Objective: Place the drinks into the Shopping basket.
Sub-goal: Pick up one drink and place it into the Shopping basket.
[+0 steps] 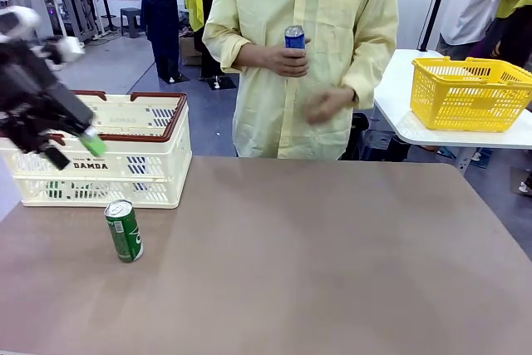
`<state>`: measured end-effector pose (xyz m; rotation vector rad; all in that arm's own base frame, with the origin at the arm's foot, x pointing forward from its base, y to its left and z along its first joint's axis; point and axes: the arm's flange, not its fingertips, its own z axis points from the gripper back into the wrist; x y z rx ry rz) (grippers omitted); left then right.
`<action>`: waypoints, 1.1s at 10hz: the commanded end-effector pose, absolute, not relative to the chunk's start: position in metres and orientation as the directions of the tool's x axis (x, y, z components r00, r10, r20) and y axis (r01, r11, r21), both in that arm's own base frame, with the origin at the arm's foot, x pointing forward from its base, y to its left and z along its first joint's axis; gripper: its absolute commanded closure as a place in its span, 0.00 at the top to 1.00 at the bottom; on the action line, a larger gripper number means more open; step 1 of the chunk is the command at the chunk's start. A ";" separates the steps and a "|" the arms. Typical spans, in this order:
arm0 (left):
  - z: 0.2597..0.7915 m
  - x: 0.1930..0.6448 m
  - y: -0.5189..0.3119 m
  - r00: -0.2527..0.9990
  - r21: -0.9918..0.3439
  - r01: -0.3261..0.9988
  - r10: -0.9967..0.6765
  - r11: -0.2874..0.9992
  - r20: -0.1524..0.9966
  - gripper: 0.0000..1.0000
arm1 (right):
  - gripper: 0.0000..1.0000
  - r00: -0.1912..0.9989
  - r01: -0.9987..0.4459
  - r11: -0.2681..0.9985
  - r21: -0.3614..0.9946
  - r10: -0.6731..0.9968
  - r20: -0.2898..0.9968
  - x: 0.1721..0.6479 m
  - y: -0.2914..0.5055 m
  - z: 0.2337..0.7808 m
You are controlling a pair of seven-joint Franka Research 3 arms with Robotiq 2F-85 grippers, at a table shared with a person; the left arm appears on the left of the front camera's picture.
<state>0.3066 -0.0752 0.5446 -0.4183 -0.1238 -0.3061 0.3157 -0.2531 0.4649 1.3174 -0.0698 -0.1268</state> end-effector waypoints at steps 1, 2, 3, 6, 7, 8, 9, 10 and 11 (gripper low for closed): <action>0.516 0.312 -0.085 0.929 0.067 0.339 -0.345 0.938 0.134 1.00 | 1.00 0.991 0.068 0.252 0.965 -0.126 -0.037 0.314 -0.253 0.470; 0.518 0.310 -0.096 0.912 0.049 0.316 -0.318 0.948 0.258 1.00 | 1.00 0.991 0.068 0.252 0.965 -0.126 -0.037 0.314 -0.253 0.470; 0.537 0.307 -0.100 0.927 -0.217 0.363 -0.328 0.906 0.179 1.00 | 1.00 0.991 0.068 0.252 0.965 -0.126 -0.037 0.314 -0.253 0.470; 0.513 0.314 -0.113 0.933 -0.034 0.329 -0.320 0.944 0.166 1.00 | 1.00 0.991 0.068 0.252 0.965 -0.126 -0.037 0.314 -0.253 0.470; 0.481 0.320 -0.108 0.965 -0.018 0.233 -0.229 0.972 0.126 1.00 | 1.00 0.991 0.068 0.252 0.965 -0.126 -0.037 0.314 -0.253 0.470; 0.458 0.321 -0.104 0.977 -0.034 0.188 -0.183 0.982 0.110 1.00 | 1.00 0.991 0.068 0.252 0.965 -0.126 -0.037 0.314 -0.253 0.470; 0.440 0.320 -0.103 0.985 -0.043 0.117 -0.110 0.992 0.135 1.00 | 1.00 0.991 0.068 0.252 0.965 -0.126 -0.037 0.314 -0.253 0.470; 0.425 0.318 -0.107 0.988 -0.073 0.080 -0.070 0.994 0.139 1.00 | 1.00 0.991 0.068 0.252 0.965 -0.126 -0.037 0.314 -0.253 0.470; 0.412 0.317 -0.111 0.990 -0.058 0.039 -0.030 0.998 0.141 1.00 | 1.00 0.991 0.068 0.252 0.965 -0.126 -0.037 0.314 -0.253 0.470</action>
